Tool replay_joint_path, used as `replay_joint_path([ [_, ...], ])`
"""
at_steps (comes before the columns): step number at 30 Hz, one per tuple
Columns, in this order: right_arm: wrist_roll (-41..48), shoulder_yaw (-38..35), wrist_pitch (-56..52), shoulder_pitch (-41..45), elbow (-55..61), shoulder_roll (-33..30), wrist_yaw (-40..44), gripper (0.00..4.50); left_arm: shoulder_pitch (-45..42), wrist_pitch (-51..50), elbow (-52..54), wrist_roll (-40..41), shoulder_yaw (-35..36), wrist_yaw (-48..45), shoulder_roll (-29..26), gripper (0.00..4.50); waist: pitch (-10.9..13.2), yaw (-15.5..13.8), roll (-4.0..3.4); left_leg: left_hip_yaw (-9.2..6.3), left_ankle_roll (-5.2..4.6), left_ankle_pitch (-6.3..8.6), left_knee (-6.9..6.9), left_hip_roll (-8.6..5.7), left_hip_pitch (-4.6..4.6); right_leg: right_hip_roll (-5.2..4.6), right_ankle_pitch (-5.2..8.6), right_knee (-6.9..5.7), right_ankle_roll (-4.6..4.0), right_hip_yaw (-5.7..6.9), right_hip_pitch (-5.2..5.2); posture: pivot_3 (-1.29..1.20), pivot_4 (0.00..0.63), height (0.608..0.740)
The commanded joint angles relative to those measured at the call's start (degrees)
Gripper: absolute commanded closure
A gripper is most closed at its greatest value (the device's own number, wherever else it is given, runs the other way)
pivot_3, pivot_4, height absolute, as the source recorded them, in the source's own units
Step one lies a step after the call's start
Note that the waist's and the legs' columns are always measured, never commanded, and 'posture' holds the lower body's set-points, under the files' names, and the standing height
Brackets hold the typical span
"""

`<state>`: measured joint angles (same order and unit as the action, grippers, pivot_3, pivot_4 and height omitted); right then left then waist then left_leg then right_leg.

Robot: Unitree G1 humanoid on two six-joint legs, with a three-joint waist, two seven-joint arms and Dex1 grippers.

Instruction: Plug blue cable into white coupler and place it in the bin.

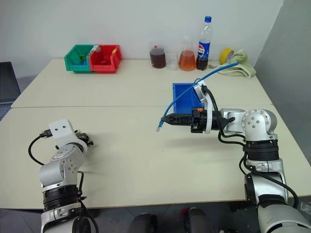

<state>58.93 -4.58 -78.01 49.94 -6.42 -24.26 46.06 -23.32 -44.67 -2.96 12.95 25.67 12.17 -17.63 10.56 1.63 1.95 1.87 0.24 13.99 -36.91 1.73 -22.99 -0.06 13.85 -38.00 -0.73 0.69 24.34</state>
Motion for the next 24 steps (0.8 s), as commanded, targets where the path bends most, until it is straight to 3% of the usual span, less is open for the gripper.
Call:
replay_joint_path([
  [1,-0.12,-1.13,0.70,0.29,1.24,-0.51,0.27,4.42,-1.23,0.19,0.04,-0.51,0.54,-0.30,-1.32,3.50,0.00,-0.02,0.00,0.00,0.00,0.00,0.00,0.00,0.00,0.00,0.00,0.00,0.00,0.00,0.00,0.00,0.150,0.740],
  [2,-0.20,-1.15,0.70,0.29,1.17,-0.55,0.32,4.42,-1.30,0.20,-0.12,-0.55,0.61,-0.35,-1.41,3.70,0.00,-0.03,0.00,0.00,0.00,0.00,0.00,0.00,0.00,0.00,0.00,0.00,0.00,0.00,0.00,0.00,0.150,0.740],
  [12,-0.85,-1.44,0.50,0.17,1.34,-0.66,0.67,4.42,-0.48,-0.01,1.13,-0.21,-1.05,-3.85,-3.21,3.72,0.00,-0.03,0.00,-0.01,0.00,0.00,0.00,0.00,-0.01,0.00,0.00,0.00,0.00,0.00,0.00,0.00,0.150,0.740],
  [17,-1.11,-1.66,0.71,0.40,1.04,-1.04,0.82,4.42,2.59,1.58,6.06,-1.12,-12.24,-18.28,-10.52,3.72,0.00,-0.05,0.00,-0.01,0.00,0.00,0.00,-0.01,-0.02,0.00,0.00,0.01,-0.01,0.01,0.01,0.00,0.150,0.740],
  [24,-1.17,-2.25,1.10,0.27,1.41,-1.43,0.52,4.42,5.28,3.14,14.21,3.06,-22.55,-36.72,-15.79,3.72,0.01,-0.07,-0.01,0.00,0.00,0.00,0.02,-0.02,-0.01,-0.03,-0.02,0.03,-0.04,0.00,0.01,0.00,0.150,0.740],
])
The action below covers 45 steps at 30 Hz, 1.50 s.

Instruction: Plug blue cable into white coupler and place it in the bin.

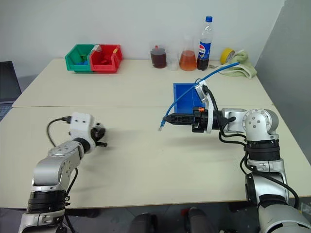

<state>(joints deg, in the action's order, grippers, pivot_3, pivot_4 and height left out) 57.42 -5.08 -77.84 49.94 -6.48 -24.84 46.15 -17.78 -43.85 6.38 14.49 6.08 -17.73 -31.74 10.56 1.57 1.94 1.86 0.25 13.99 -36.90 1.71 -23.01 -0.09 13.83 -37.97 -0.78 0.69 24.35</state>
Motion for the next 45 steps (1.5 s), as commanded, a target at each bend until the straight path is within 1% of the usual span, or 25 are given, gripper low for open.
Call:
replay_joint_path([
  [1,0.20,-1.70,1.18,0.11,1.80,-0.94,0.45,4.42,-0.25,2.62,5.62,2.32,-4.01,-9.13,-1.99,3.72,0.00,-0.02,-0.01,0.00,0.00,0.00,0.00,-0.01,0.00,0.00,0.00,-0.01,0.00,-0.01,0.00,0.00,0.150,0.740],
  [3,-0.46,-1.76,2.20,-0.27,2.39,-0.96,-0.02,4.42,-0.33,4.79,6.53,3.53,-6.11,-14.27,-2.47,3.72,0.00,-0.01,-0.01,0.00,0.00,0.00,0.00,0.01,0.00,0.01,0.01,-0.01,0.02,0.00,0.00,0.00,0.150,0.740],
  [5,-0.98,-1.67,3.25,-0.58,2.93,-1.03,-0.10,4.42,-0.54,8.07,7.74,5.15,-9.10,-21.76,-3.40,3.72,0.00,0.03,-0.01,0.00,-0.01,0.00,0.00,0.01,0.01,0.02,0.02,-0.01,0.02,0.00,0.00,0.00,0.150,0.740],
  [7,-1.25,-1.47,3.88,-0.81,3.36,-1.17,0.09,4.42,-0.82,10.07,8.00,5.78,-10.78,-26.20,-3.94,3.72,0.00,0.02,-0.01,0.01,-0.01,0.00,0.00,0.00,0.01,0.03,0.02,0.00,0.02,0.00,0.00,0.00,0.150,0.740],
  [14,-2.16,-0.68,5.61,-2.19,5.70,-1.47,0.99,4.42,-2.10,22.34,4.29,4.33,-17.62,-41.13,-4.41,3.72,0.01,0.02,-0.01,0.01,-0.01,0.00,-0.01,0.00,0.01,0.06,0.02,0.00,0.02,-0.01,0.01,0.00,0.150,0.740],
  [17,-2.64,0.01,6.57,-2.95,6.49,-1.61,1.42,4.42,-2.49,26.77,2.53,1.43,-21.98,-46.10,-5.10,3.72,0.01,0.03,-0.02,0.01,-0.01,0.00,-0.01,0.00,0.01,0.07,0.03,0.00,0.03,-0.02,0.00,0.00,0.150,0.740],
  [20,-3.30,0.91,7.81,-3.72,7.24,-1.73,1.98,4.42,-2.86,29.88,-0.08,-1.24,-24.24,-47.57,-4.77,3.72,0.01,0.00,-0.02,0.00,-0.02,0.00,-0.01,0.00,0.01,0.08,0.03,0.01,0.03,-0.02,0.00,0.00,0.150,0.740],
  [23,-3.77,1.51,8.66,-4.35,7.99,-1.64,2.31,4.42,-3.18,32.29,-2.80,-2.91,-24.96,-48.53,-4.74,3.72,0.01,0.03,-0.02,0.01,-0.02,0.00,-0.02,0.01,0.01,0.08,0.03,0.00,0.03,-0.02,0.01,0.00,0.150,0.740],
  [29,-5.74,3.46,11.33,-6.31,9.97,-3.04,4.48,4.42,-3.48,35.01,-7.39,-3.04,-23.78,-52.00,-5.64,3.72,0.01,0.02,-0.02,-0.01,-0.02,0.00,-0.02,0.04,0.01,0.11,0.03,0.01,0.03,-0.01,0.01,0.00,0.150,0.740],
  [32,-7.73,5.11,14.31,-7.41,10.91,-3.88,6.27,4.42,-3.69,37.62,-9.99,-3.23,-23.35,-53.83,-6.10,3.72,0.01,0.01,-0.02,0.01,-0.03,0.01,-0.02,0.03,0.01,0.11,0.03,0.00,0.04,-0.02,0.01,0.00,0.150,0.740],
  [36,-12.40,8.69,22.04,-10.62,13.14,-5.23,10.12,4.42,-3.53,40.07,-13.00,-2.14,-22.19,-55.32,-5.23,3.72,0.01,0.01,-0.02,-0.02,-0.03,0.01,-0.03,0.04,0.02,0.11,0.03,0.00,0.04,0.01,0.01,0.00,0.150,0.740],
  [39,-19.50,13.82,32.96,-14.71,15.77,-7.16,15.15,4.42,-3.36,42.51,-15.14,-2.91,-22.05,-55.66,-5.11,3.72,0.01,-0.01,-0.02,-0.01,-0.03,0.01,-0.04,0.03,0.02,0.12,0.03,0.01,0.04,0.01,0.01,0.00,0.150,0.740],
  [42,-22.29,15.73,37.65,-17.28,16.38,-6.32,15.85,4.42,-3.27,43.45,-15.80,-2.94,-21.93,-55.87,-5.13,3.72,0.01,0.11,-0.02,0.00,-0.03,0.01,-0.05,0.04,0.06,0.13,0.03,0.00,0.05,0.01,-0.01,0.00,0.150,0.740],
  [45,-25.80,17.78,44.60,-18.80,16.85,-4.57,16.71,4.42,-3.53,43.52,-15.91,-2.80,-21.75,-55.78,-5.06,3.72,0.01,0.12,-0.02,0.00,-0.02,0.00,-0.07,0.07,0.08,0.16,0.03,-0.06,0.05,0.00,0.00,0.00,0.150,0.740],
])
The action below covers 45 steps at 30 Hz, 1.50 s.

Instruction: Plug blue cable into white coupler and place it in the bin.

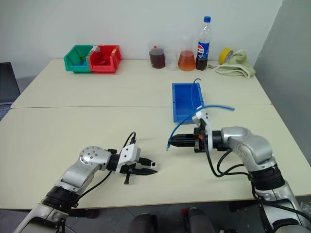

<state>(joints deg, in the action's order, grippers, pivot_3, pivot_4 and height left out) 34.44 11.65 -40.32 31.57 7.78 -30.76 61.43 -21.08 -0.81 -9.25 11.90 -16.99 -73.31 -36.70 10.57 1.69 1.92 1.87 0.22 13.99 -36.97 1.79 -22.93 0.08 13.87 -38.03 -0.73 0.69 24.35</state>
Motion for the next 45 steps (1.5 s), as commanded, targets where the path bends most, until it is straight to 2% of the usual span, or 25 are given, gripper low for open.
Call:
replay_joint_path([
  [1,-3.70,1.61,8.62,-0.55,2.50,1.87,1.57,4.42,-0.35,0.47,-0.38,-0.03,1.51,-0.07,0.03,3.72,0.00,0.01,0.00,-0.01,0.00,0.00,-0.01,0.02,0.02,0.02,0.00,-0.01,0.00,0.00,-0.01,0.00,0.150,0.740],
  [11,-8.75,4.64,15.38,-0.05,0.37,6.37,1.40,4.42,-1.75,-0.46,-1.48,-0.01,1.99,1.36,1.29,3.72,0.00,-0.17,0.00,-0.02,0.01,-0.01,-0.05,0.01,0.01,0.04,0.00,-0.03,0.00,0.00,-0.03,0.00,0.150,0.740],
  [31,-16.59,9.06,17.64,0.49,-6.05,9.25,1.60,4.42,-1.90,-0.19,-1.94,-0.36,2.23,1.23,1.84,3.72,0.00,-0.20,0.00,-0.02,0.01,-0.01,-0.09,0.00,0.05,0.03,-0.01,-0.08,-0.02,0.01,-0.06,0.00,0.150,0.740],
  [45,-18.70,10.19,19.77,1.04,-8.48,10.18,2.73,4.42,-2.05,-0.94,-1.22,0.03,2.38,0.76,1.39,3.72,-0.01,-0.13,-0.01,-0.02,0.01,-0.01,-0.10,0.01,0.10,0.03,-0.02,-0.13,-0.03,0.00,-0.07,0.00,0.150,0.740],
])
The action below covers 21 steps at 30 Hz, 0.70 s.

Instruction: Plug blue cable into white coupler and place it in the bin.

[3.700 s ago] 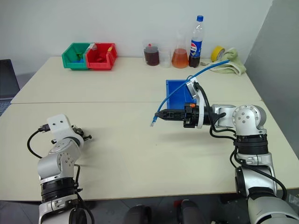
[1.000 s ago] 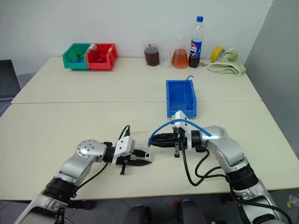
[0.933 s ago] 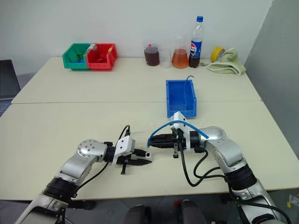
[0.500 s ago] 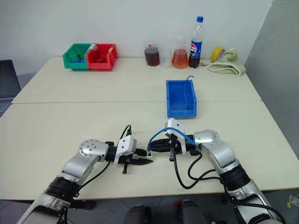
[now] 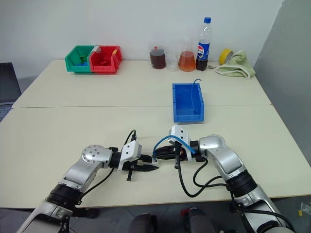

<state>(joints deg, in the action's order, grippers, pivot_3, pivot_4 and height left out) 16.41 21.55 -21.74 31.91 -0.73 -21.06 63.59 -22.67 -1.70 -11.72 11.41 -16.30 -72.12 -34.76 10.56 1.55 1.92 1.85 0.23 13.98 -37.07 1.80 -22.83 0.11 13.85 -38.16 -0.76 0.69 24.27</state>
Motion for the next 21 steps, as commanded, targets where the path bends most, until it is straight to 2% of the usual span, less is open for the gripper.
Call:
replay_joint_path([
  [1,-0.83,0.48,1.60,0.62,0.08,0.43,0.78,4.42,-0.44,-0.10,1.29,0.53,1.68,-0.49,-0.55,3.72,0.00,0.01,0.00,0.00,0.00,0.00,0.00,0.00,0.00,0.00,0.00,-0.01,0.00,0.00,0.00,0.00,0.150,0.740],
  [10,-1.89,0.17,6.03,1.48,-1.71,1.53,1.35,4.42,-0.53,-0.33,1.32,0.45,1.74,-0.94,-0.31,3.72,0.00,0.02,0.00,0.00,0.00,0.00,-0.02,0.00,0.01,0.00,0.00,-0.03,0.00,0.00,0.00,0.00,0.150,0.740],
  [21,-2.39,1.24,6.22,0.66,-1.51,0.61,3.98,4.42,-0.36,-0.38,1.61,0.41,2.02,-1.15,-0.21,3.72,0.00,-0.03,0.00,0.00,0.00,0.00,-0.06,-0.01,0.00,0.00,-0.01,-0.04,-0.01,0.00,-0.01,0.00,0.150,0.740],
])
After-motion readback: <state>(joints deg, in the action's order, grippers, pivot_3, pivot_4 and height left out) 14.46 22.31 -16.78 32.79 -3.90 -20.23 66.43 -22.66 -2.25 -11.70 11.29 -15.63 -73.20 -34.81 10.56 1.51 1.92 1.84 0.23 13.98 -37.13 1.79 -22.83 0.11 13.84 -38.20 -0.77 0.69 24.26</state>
